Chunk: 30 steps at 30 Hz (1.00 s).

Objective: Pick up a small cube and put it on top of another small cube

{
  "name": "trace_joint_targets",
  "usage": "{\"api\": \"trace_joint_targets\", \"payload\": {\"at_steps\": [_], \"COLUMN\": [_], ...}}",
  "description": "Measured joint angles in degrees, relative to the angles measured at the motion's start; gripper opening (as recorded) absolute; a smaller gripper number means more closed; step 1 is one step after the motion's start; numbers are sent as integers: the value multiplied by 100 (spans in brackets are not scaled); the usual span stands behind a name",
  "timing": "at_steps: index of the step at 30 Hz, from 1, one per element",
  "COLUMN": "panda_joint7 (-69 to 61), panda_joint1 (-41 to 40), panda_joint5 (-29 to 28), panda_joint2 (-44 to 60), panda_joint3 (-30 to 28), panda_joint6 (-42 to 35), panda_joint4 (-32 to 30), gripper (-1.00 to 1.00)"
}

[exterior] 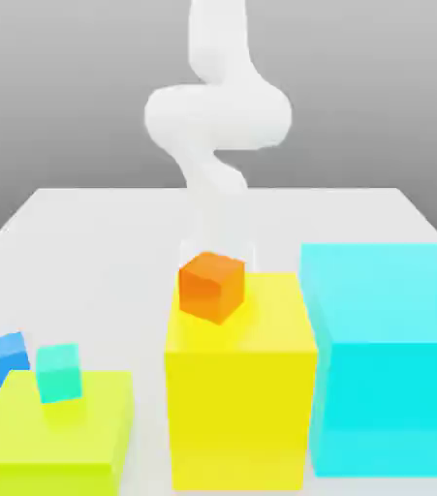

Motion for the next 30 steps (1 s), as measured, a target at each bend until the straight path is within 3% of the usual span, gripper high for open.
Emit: {"api": "trace_joint_targets", "payload": {"at_steps": [16, 30], "panda_joint7": [4149, 7647], "panda_joint1": [-2305, -3735], "panda_joint5": [-413, -642], "panda_joint2": [2039, 3796], "panda_joint3": [397, 101], "panda_joint6": [1011, 1888], "panda_joint4": [-728, -1359], "gripper": [0, 0]}}
